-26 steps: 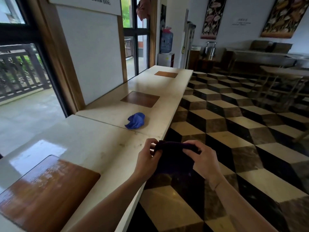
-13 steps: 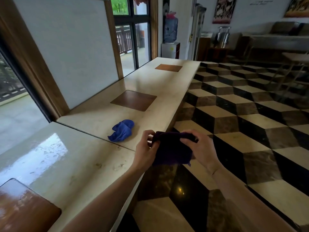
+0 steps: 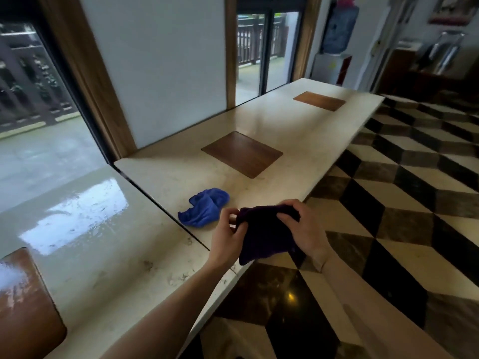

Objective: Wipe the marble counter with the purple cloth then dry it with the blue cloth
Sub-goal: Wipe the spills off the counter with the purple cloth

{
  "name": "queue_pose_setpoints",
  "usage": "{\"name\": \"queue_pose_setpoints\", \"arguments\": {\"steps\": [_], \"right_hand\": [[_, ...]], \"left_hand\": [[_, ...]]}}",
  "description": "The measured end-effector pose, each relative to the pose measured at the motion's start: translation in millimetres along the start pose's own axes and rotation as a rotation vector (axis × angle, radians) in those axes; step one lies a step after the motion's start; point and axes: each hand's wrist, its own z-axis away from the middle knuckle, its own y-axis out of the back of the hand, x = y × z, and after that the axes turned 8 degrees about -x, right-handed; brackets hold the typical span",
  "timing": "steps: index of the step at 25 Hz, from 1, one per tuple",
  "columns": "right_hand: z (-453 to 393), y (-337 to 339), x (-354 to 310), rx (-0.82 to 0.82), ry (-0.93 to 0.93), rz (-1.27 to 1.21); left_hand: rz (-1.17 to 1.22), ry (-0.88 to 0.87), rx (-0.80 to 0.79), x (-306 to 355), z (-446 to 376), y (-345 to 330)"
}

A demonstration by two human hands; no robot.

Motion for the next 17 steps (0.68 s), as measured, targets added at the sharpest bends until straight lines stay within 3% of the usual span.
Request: {"name": "queue_pose_setpoints", "arguments": {"steps": [7, 17], "right_hand": [[-124.4, -33.0, 20.2, -0.251, -0.019, 0.137], [-217.5, -91.7, 41.9, -0.647, -0.037, 0.179]], "left_hand": [[0.067, 0.181, 0.176, -45.8, -71.1, 9.2], [0.230, 0.460, 0.330, -99.2, -97.3, 12.6]]}}
